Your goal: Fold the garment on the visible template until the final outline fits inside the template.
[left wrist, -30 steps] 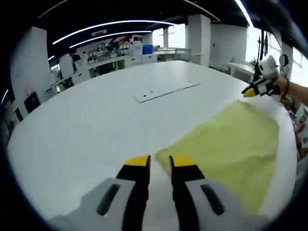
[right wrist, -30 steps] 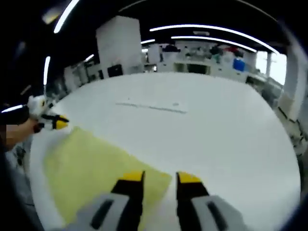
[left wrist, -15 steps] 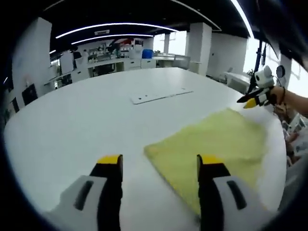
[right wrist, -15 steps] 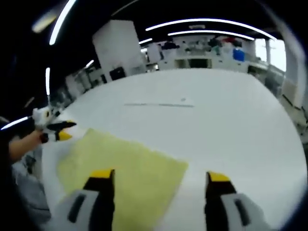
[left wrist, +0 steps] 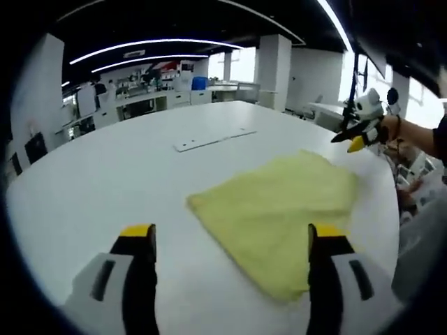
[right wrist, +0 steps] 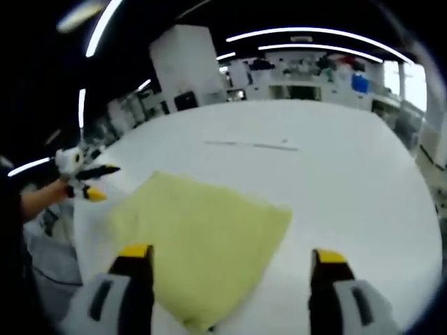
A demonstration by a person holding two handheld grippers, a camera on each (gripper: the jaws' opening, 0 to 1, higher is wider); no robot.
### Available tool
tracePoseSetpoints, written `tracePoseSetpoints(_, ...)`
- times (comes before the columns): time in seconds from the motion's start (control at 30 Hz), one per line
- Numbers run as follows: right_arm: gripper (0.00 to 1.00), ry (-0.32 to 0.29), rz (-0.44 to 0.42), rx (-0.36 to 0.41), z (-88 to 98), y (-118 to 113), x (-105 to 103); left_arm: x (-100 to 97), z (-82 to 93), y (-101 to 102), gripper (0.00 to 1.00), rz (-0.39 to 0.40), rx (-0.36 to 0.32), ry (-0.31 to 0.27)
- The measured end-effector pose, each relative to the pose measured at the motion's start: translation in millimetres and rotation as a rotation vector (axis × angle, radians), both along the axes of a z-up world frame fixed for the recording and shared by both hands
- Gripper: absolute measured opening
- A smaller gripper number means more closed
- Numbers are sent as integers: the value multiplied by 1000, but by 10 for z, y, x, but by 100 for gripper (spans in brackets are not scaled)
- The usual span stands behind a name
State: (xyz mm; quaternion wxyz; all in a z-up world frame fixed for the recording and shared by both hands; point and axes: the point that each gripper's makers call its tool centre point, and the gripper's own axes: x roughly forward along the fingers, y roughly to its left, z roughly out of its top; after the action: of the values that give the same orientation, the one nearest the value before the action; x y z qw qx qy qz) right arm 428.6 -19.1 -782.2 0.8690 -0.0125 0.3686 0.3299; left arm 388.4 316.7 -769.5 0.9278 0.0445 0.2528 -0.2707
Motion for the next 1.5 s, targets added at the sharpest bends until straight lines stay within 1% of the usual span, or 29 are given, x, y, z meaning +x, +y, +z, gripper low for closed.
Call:
tracePoseSetpoints(0.1, 99, 0, 41, -8, 2, 20, -124, -120, 11, -45, 91, -21, 7, 2)
tracePoseSetpoints(0.13, 98, 5, 68, -20, -10, 13, -174, -173, -4, -61, 91, -31, 6, 13)
tracePoseSetpoints(0.17, 99, 7, 76, -22, -8, 13, -224, -194, -13, -64, 91, -34, 6, 16)
tracePoseSetpoints(0.2, 99, 7, 81, -22, -5, 20, -273, -255, -26, -89, 91, -46, 8, 20)
tracePoseSetpoints(0.3, 98, 8, 95, -15, -5, 39, -422, -365, -58, -132, 91, -48, 6, 24)
tracePoseSetpoints(0.4, 95, 6, 103, -10, -13, 60, -562, -464, -98, -204, 91, -45, -10, 33)
tracePoseSetpoints(0.6, 90, -5, 94, -3, -41, 42, -708, -599, -179, -234, 86, -42, -16, 46)
tracePoseSetpoints(0.73, 85, -1, 80, 18, -73, 45, -787, -702, -217, -248, 79, -29, -24, 59)
tracePoseSetpoints(0.8, 81, 4, 73, 27, -100, 51, -831, -720, -271, -235, 76, -24, -23, 70)
tracePoseSetpoints(0.87, 77, 0, 68, 31, -104, 56, -899, -750, -307, -222, 70, -14, -24, 83)
tracePoseSetpoints(0.93, 73, -6, 58, 30, -133, 39, -919, -782, -334, -204, 64, -7, -29, 96)
tracePoseSetpoints(0.97, 71, -3, 53, 30, -145, 42, -947, -801, -347, -200, 62, -8, -21, 97)
tracePoseSetpoints(1.0, 70, 3, 54, 34, -152, 53, -981, -822, -367, -183, 59, -15, 2, 93)
tracePoseSetpoints(1.03, 68, 8, 45, 38, -165, 52, -997, -830, -388, -165, 57, -12, 6, 95)
tracePoseSetpoints(1.13, 61, 7, 26, 46, -213, 41, -1026, -869, -379, -176, 55, 6, -29, 109)
tracePoseSetpoints(1.23, 48, 5, -1, 45, -277, 18, -1038, -874, -409, -179, 49, 14, -23, 117)
tracePoseSetpoints(1.27, 40, 10, -14, 41, -309, 2, -1036, -881, -424, -180, 47, 16, -23, 122)
tracePoseSetpoints(1.3, 34, 10, -24, 29, -352, -16, -1042, -882, -457, -174, 45, 19, -27, 127)
tracePoseSetpoints(1.37, 24, 2, -35, 16, -382, -24, -1047, -901, -480, -188, 41, 24, -34, 144)
tracePoseSetpoints(1.4, 22, -3, -38, 15, -386, -13, -1054, -909, -493, -196, 37, 22, -34, 150)
tracePoseSetpoints(1.43, 22, -7, -54, 19, -401, -9, -1045, -906, -553, -183, 33, 27, -32, 152)
tracePoseSetpoints(1.5, 21, -8, -76, 31, -432, 6, -1028, -900, -555, -189, 27, 37, -46, 156)
